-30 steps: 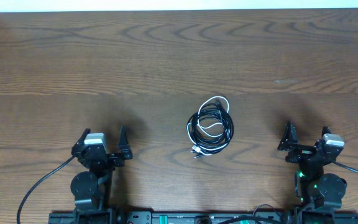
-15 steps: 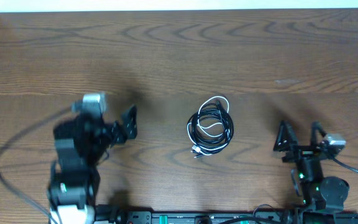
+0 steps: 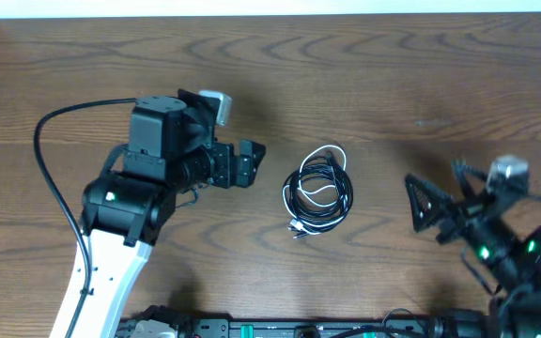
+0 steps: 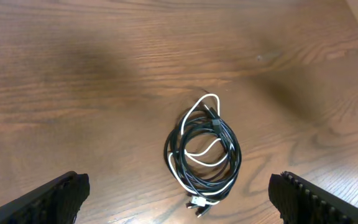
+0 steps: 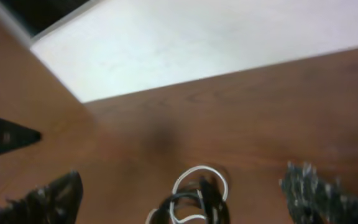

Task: Untangle cables
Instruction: 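Move both grippers toward the tangled black and white cables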

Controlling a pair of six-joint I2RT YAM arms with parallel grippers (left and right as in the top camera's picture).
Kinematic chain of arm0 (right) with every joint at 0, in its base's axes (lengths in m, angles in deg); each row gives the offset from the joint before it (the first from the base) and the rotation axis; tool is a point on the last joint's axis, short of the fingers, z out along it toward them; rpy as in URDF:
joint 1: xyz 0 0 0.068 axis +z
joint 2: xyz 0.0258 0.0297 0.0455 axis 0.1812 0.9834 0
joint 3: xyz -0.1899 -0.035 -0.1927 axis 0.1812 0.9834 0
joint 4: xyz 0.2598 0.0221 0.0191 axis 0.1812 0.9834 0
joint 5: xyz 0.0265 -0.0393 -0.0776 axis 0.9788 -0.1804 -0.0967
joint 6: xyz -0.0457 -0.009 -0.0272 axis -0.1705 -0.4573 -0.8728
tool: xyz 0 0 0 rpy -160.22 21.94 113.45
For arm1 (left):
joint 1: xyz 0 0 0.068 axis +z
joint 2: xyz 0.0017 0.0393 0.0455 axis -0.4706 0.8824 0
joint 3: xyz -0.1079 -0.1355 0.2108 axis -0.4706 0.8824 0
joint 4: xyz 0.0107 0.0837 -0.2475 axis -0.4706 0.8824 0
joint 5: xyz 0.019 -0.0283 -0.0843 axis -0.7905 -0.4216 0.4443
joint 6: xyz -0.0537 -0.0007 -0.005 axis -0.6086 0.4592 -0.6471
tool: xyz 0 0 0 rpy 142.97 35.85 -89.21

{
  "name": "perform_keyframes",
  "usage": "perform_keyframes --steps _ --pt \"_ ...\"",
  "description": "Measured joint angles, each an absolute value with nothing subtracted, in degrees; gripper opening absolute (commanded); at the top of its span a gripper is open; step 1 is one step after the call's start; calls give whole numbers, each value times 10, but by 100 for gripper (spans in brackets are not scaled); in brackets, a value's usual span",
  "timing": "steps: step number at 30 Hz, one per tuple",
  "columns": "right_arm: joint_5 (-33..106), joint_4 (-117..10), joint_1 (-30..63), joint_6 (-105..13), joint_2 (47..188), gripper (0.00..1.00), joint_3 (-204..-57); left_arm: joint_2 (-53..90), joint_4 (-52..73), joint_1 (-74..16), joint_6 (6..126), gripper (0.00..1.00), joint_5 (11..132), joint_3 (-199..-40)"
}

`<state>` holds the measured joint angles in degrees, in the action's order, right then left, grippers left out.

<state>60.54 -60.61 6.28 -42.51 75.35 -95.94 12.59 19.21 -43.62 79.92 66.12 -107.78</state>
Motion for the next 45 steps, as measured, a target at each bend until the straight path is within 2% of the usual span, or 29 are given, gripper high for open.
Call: perform_keyframes --steps 4,8,15,22,23,24,26,27,28,33,36,38,40,45 --pt "618 -456 111 -471 912 99 -1081 120 199 -441 806 98 653 -1078" --pt "589 -364 183 -498 1083 99 -1164 119 220 -441 834 98 644 -1078" --pt "528 -421 287 -517 1251 99 -1216 138 271 -441 848 98 614 -1079" --pt "514 -430 310 -455 1315 99 -1219 187 316 -441 848 98 601 -1079" --pt "511 -428 310 -448 1325 91 -1218 191 318 -441 848 98 601 -1079" --pt "510 -427 310 -443 1333 88 -1217 194 320 -441 848 98 601 -1079" --pt "507 -418 310 -424 1349 90 -1210 198 323 -441 848 98 602 -1079" --pt "507 -410 310 -410 1356 98 -1206 198 325 -441 848 98 604 -1079" --pt "507 -402 310 -395 1364 99 -1200 198 326 -441 848 98 604 -1079" --pt "500 -396 334 -271 1381 99 -1158 198 327 -441 848 98 606 -1079" --pt "484 -431 367 -184 1381 89 -1130 198 328 -441 848 98 606 -1079" --pt "473 -476 383 -139 1381 88 -1110 198 329 -441 848 98 606 -1079" --pt "467 -513 397 -102 1381 81 -1087 198 329 -441 848 98 606 -1079" --pt "454 -582 420 -41 1381 73 -1037 199 328 -441 848 98 606 -1079"
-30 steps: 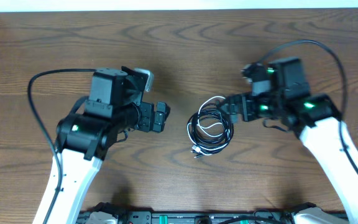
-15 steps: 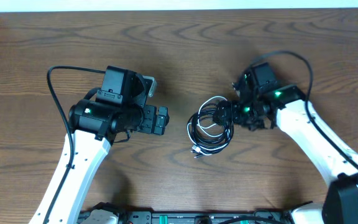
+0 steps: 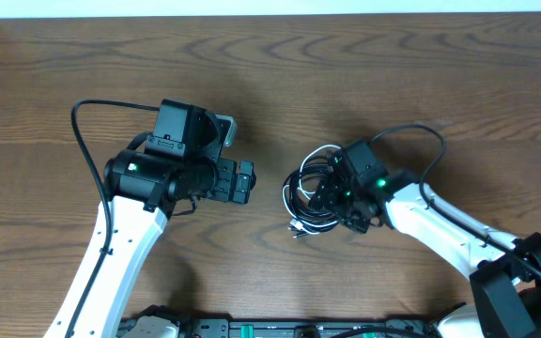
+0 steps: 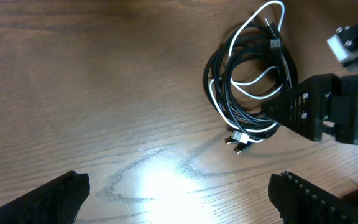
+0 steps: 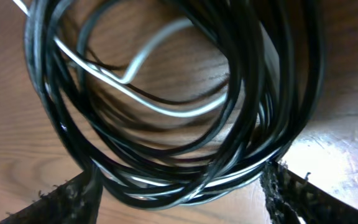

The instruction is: Untangle cables

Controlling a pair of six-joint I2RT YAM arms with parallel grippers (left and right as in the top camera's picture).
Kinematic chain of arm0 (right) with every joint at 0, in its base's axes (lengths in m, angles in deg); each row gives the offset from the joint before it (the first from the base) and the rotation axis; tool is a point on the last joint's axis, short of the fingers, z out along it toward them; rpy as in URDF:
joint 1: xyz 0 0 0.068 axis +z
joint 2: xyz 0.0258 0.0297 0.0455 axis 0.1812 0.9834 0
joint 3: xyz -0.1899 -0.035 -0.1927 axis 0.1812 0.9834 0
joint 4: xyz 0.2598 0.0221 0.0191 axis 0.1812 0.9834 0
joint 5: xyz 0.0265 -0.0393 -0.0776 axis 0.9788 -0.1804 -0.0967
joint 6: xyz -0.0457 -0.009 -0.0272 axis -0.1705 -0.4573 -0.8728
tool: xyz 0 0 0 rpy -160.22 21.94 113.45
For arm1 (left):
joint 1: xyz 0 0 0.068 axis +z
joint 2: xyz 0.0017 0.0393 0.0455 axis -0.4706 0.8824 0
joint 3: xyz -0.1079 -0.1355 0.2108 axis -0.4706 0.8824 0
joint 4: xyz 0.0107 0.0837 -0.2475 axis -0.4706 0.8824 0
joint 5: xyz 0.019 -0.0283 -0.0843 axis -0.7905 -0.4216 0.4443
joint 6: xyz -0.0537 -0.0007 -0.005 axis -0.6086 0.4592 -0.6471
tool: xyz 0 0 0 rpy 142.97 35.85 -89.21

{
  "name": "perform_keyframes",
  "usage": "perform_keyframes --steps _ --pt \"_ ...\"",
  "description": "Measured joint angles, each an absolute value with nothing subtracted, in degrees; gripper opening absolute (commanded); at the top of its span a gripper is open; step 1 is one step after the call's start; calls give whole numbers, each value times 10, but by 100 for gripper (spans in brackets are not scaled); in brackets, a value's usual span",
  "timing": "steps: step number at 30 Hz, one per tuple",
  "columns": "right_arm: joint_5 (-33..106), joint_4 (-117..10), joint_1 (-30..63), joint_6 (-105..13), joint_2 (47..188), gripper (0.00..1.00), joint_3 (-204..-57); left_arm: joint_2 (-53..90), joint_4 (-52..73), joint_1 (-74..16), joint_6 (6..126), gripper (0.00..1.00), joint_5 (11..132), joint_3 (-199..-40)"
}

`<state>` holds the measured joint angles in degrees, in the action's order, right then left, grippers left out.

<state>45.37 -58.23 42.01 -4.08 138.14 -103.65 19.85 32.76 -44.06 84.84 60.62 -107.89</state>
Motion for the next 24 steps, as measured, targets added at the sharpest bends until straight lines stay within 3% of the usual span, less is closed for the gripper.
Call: perform_keyframes --steps 5,8,19,24 --pt "441 -615 425 -16 1381 55 -1010 199 327 -441 848 98 606 -1079" --pt "434 -630 425 -8 1381 1 -1003 199 327 -441 848 98 613 -1079" --pt "460 -752 425 -67 1381 1 -994 199 326 -441 848 98 619 -1079" --pt "517 -733 425 -139 1374 1 -1036 199 326 -441 848 98 619 -1079"
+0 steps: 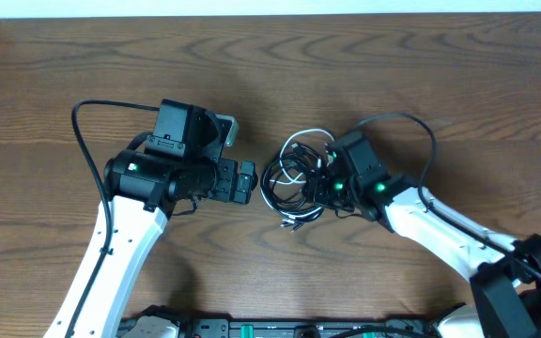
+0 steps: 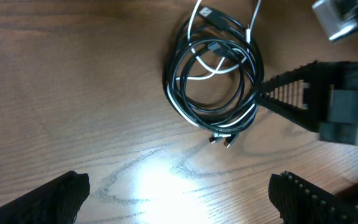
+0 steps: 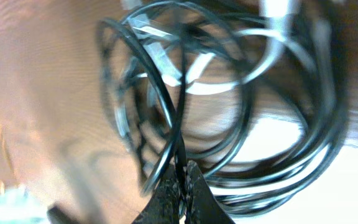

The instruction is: Untangle cables

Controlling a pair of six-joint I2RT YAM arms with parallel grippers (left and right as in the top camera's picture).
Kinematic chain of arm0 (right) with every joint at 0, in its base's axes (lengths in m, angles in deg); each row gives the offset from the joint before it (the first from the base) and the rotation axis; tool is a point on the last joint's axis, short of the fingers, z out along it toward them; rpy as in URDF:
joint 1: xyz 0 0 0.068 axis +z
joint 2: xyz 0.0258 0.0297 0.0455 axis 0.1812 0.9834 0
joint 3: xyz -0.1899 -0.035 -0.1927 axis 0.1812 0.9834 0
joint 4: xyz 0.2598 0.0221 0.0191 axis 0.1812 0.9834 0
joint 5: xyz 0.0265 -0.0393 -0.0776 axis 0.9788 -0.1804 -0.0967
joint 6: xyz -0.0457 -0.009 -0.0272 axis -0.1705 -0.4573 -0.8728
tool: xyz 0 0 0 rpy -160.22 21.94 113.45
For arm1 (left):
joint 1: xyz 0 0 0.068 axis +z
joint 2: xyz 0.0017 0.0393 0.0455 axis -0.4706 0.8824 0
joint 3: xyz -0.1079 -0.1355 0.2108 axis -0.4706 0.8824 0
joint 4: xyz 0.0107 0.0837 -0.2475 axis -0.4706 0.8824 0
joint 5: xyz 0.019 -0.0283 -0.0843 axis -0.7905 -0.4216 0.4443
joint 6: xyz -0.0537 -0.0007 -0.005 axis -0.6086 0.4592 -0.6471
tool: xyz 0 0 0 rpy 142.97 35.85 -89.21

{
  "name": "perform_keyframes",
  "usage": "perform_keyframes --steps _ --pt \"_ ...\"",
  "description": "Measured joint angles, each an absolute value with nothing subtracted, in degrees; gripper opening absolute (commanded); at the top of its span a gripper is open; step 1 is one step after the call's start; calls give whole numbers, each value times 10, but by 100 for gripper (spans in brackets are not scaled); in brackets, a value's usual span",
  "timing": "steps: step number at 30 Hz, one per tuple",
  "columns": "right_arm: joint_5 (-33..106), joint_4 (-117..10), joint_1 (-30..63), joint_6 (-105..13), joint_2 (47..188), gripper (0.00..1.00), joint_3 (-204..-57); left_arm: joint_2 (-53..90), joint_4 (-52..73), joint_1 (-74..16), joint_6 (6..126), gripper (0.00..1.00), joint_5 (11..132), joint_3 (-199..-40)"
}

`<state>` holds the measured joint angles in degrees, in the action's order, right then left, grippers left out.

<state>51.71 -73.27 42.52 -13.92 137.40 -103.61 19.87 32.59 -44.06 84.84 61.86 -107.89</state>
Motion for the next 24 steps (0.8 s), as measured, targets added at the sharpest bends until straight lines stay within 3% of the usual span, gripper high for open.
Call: perform_keyframes --steps 7,17,24 --pt "525 -573 426 -248 1277 1 -1180 199 323 -441 848 98 619 -1079" --pt "352 -437 426 -333 1097 1 -1352 199 291 -441 848 98 624 -1079" --pt "306 -411 426 -344 1058 1 -1357 199 257 -450 915 98 755 -1079"
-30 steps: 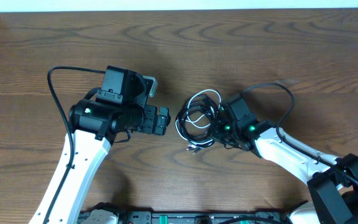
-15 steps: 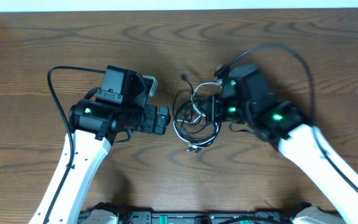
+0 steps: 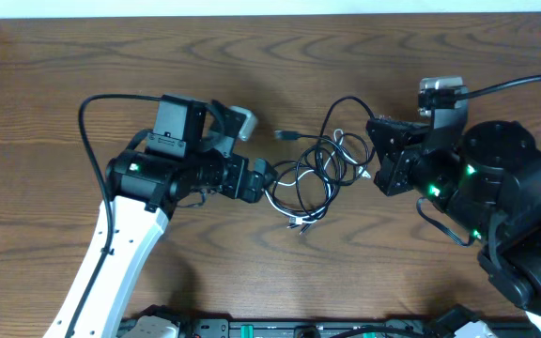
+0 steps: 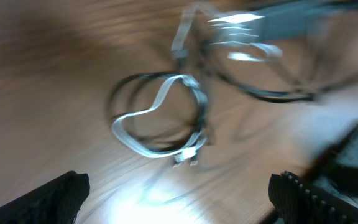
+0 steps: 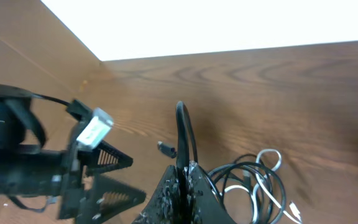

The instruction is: Untangle cables

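Observation:
The cable bundle [image 3: 310, 180] lies loosened mid-table, black strands mixed with a white cable [image 5: 269, 159]. A black plug end [image 3: 285, 135] sticks out to the upper left. My right gripper [image 5: 182, 172] is shut on a black cable [image 5: 181, 134], which loops up out of its fingers; in the overhead view this gripper [image 3: 381, 161] is at the bundle's right side. My left gripper [image 3: 259, 180] stands open at the bundle's left edge. Its wrist view is blurred and shows a white loop [image 4: 157, 127] ahead of the spread fingers [image 4: 64, 193].
The wooden table [image 3: 364, 56] carries nothing else. The left arm's own black supply cable [image 3: 92, 122] arcs over the table on the left. A pale wall edge [image 5: 229, 25] runs along the table's far side.
The right gripper, still shut on the black strand, now sits higher and further right. The coil has opened out and a plug end lies at upper left. The left gripper is closer to the bundle.
First the bundle lay tightly coiled between two open grippers, the right arm far off at the right. Then the right gripper stood open over the coil. Then it was shut on a black strand. Now it holds that strand away and the coil is loosened.

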Controlling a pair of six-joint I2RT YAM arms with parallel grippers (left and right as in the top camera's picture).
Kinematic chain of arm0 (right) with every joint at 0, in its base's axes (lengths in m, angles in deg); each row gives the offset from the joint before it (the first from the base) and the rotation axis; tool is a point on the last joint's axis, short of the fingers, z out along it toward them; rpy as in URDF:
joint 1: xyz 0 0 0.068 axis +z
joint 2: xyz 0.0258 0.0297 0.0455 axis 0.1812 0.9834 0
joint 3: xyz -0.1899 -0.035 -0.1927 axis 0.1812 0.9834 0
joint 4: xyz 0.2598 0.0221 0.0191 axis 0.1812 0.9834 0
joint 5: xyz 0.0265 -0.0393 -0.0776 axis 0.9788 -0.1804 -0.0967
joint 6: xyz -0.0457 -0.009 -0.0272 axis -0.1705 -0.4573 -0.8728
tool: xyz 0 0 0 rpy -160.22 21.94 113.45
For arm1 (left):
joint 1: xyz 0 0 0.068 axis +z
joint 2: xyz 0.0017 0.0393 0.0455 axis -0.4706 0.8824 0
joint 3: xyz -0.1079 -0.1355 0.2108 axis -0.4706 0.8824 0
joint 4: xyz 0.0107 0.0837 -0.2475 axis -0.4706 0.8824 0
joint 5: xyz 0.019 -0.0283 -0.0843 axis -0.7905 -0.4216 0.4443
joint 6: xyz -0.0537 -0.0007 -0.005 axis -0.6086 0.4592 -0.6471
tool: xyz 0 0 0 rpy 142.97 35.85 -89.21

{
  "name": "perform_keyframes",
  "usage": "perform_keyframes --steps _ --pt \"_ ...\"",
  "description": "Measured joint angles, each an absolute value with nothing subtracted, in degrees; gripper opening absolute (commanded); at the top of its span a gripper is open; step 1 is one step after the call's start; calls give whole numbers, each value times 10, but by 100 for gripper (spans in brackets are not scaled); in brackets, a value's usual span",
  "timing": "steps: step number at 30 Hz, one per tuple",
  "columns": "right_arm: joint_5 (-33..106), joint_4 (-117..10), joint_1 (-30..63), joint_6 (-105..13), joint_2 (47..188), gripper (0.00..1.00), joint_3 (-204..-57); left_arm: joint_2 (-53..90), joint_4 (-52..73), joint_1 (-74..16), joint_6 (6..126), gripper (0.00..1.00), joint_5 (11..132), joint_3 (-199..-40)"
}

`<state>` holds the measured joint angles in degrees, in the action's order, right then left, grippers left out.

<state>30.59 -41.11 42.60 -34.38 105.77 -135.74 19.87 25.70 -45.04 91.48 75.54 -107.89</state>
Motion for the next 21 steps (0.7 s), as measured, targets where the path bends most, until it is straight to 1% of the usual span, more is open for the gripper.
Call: perform_keyframes --steps 3,7,18,20,21 --pt "300 -407 426 -346 1064 1 -1357 199 233 -471 938 98 784 -1079" --pt "297 -406 426 -347 1062 1 -1357 216 209 -498 957 98 779 -1079" --pt "274 -388 426 -349 1018 1 -1357 379 145 -544 983 98 766 -1079" --pt "273 -380 426 -349 1016 1 -1357 404 123 -549 984 99 766 -1079" --pt "272 -377 426 -349 1016 1 -1357 415 113 -552 984 95 765 -1079"
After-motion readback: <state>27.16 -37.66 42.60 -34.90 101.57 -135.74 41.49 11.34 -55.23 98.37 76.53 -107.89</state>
